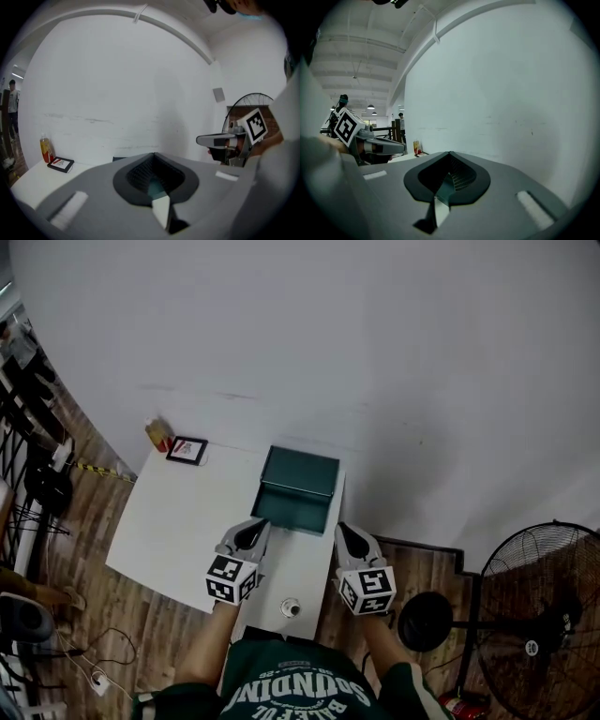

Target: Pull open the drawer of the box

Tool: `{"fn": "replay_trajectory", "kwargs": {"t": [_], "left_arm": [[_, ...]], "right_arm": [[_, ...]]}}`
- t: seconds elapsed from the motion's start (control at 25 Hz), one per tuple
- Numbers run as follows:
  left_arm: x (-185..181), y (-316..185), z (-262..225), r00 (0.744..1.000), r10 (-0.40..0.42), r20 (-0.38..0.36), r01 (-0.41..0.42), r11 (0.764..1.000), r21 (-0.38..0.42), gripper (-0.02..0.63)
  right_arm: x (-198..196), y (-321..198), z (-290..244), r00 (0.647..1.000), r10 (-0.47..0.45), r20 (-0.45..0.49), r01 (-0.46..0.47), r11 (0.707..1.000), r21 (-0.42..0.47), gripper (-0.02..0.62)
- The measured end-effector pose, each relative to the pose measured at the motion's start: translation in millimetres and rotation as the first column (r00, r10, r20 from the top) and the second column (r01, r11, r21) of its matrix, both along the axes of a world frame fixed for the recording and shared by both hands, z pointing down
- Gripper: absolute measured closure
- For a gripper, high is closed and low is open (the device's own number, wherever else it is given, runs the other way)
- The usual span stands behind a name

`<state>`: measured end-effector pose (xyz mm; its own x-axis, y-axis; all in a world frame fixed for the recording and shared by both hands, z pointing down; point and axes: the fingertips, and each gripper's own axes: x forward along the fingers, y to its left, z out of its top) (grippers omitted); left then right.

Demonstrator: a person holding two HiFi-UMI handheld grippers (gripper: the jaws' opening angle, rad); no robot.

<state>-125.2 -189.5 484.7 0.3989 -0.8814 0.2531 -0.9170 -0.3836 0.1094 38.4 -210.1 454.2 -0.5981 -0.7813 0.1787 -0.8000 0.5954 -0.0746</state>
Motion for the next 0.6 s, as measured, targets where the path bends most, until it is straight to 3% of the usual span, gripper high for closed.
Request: {"fn": "replay_trajectory", "kwargs": {"t": [0.6], "left_arm": [[-4.9, 2.0, 10.1, 1.000, 0.004, -0.014, -0.005, 1.000, -0.025, 0.554]], "right_arm": [[-3.3, 6.9, 12.5, 1.000, 0.003, -0.007, -0.004, 1.000, -0.021, 0.595]]}}
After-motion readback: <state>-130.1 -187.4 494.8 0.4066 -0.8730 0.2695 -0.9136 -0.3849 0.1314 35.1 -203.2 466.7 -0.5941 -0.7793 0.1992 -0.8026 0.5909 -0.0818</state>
